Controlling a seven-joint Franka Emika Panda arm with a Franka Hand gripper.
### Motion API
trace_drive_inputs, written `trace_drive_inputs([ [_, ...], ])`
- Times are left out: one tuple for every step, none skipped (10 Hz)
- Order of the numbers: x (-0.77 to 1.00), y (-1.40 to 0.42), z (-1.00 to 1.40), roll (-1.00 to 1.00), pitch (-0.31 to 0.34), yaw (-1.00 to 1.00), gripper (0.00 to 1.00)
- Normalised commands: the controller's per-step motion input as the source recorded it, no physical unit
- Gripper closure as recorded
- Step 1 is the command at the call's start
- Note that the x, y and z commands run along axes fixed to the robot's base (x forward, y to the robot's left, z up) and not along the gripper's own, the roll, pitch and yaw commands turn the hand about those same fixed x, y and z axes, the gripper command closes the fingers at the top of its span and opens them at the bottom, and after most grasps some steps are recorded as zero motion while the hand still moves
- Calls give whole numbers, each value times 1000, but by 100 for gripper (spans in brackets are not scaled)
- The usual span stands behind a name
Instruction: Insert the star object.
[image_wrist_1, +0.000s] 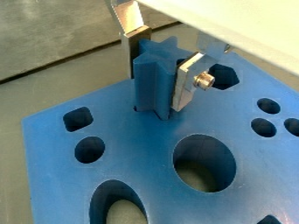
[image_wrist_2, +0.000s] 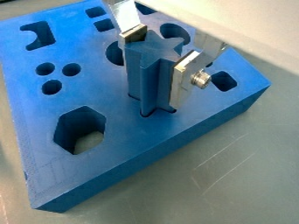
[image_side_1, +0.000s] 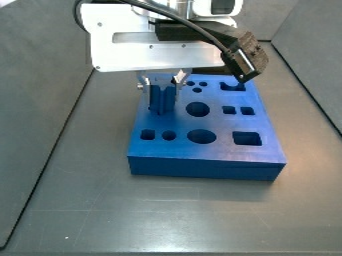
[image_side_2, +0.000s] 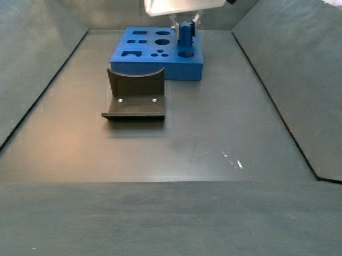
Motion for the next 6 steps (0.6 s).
trace_drive_inputs([
  [-77, 94, -417, -157, -210, 0, 100],
  [-331, 137, -291, -201, -424, 0, 100],
  [-300, 131, -266, -197, -450, 0, 100],
  [-297, 123, -263, -199, -451, 0, 100],
  [-6, 6, -51, -40, -80, 0, 100],
  [0, 0, 0, 0, 0, 0, 100],
])
